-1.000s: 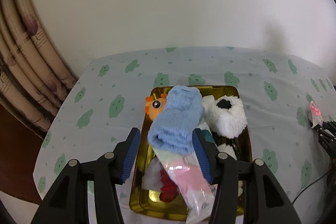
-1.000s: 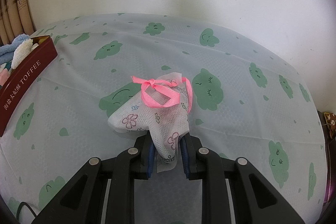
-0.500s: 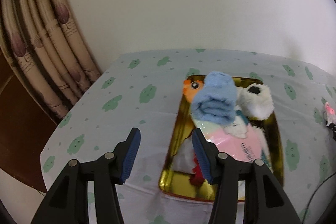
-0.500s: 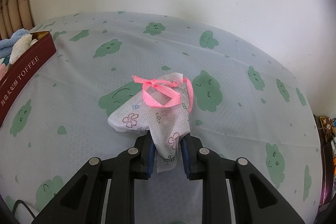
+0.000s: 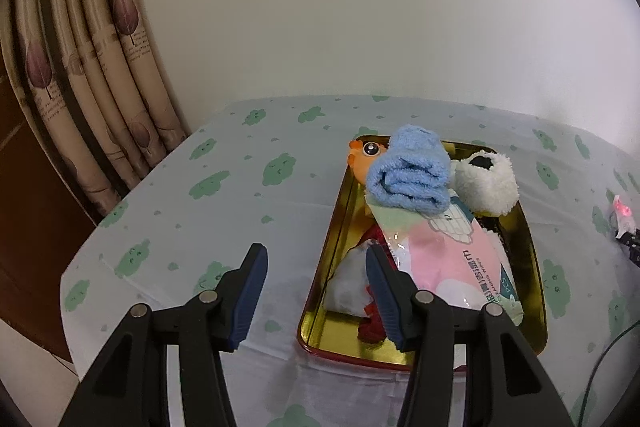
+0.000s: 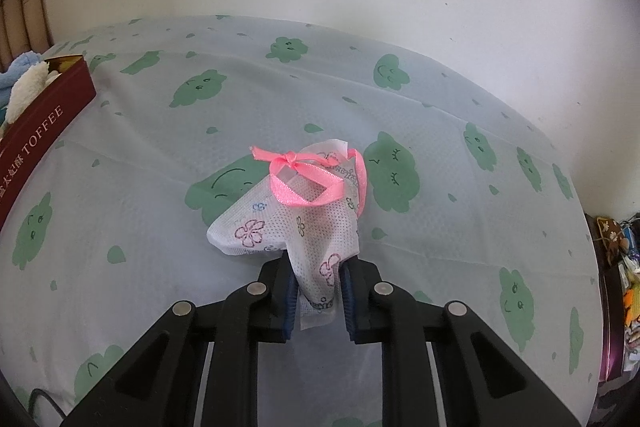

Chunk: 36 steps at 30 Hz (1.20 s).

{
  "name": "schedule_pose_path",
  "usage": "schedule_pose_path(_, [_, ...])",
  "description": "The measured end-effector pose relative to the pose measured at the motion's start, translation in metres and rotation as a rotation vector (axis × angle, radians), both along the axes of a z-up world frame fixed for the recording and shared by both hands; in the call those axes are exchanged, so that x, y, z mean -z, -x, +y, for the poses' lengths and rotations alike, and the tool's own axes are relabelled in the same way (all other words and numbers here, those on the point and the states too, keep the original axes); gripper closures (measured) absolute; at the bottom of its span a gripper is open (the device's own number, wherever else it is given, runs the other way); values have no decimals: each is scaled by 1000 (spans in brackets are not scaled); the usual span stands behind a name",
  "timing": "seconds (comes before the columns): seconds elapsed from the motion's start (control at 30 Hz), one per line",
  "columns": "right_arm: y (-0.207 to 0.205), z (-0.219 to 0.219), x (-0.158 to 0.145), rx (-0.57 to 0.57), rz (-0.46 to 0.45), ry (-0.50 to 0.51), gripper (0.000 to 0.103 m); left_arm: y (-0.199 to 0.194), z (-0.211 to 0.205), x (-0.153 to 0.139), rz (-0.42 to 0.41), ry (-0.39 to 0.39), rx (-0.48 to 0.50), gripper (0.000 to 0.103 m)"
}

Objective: Organize soft objects
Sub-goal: 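Carry the blue towel into the gold tin and open the left tool, then carry the white ribbon pouch into the gold tin and open the right tool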

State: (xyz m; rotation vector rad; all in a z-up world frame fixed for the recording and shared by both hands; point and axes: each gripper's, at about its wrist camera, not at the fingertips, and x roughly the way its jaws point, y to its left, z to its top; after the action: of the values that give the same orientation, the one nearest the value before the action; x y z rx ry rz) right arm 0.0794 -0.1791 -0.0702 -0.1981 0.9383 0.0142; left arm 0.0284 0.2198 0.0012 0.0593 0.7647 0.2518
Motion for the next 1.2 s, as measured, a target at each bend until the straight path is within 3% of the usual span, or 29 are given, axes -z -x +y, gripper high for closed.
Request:
schedule_pose_path(0.13, [0, -2, -1, 25, 8, -22, 86, 1, 4, 2, -7, -14, -14, 51])
schedule_pose_path(0.3, [1, -1, -4, 53, 12, -70, 87, 1, 17, 7, -6, 23, -57, 51])
schedule_pose_path(0.57, [10, 20, -21, 24, -13, -102, 87, 4, 23, 8, -12, 24, -86, 51])
schedule_pose_path(0.73, [14, 42, -30, -19, -19, -105, 87, 4, 20, 9, -9, 11, -75, 50])
schedule_pose_path(1.03, [17, 101, -55, -143, -42, -149, 87, 2, 30, 12, 20, 77, -101, 50])
schedule_pose_path(1.2, [17, 140, -69, -225, -55, -169, 86, 2, 32, 13, 24, 76, -113, 50])
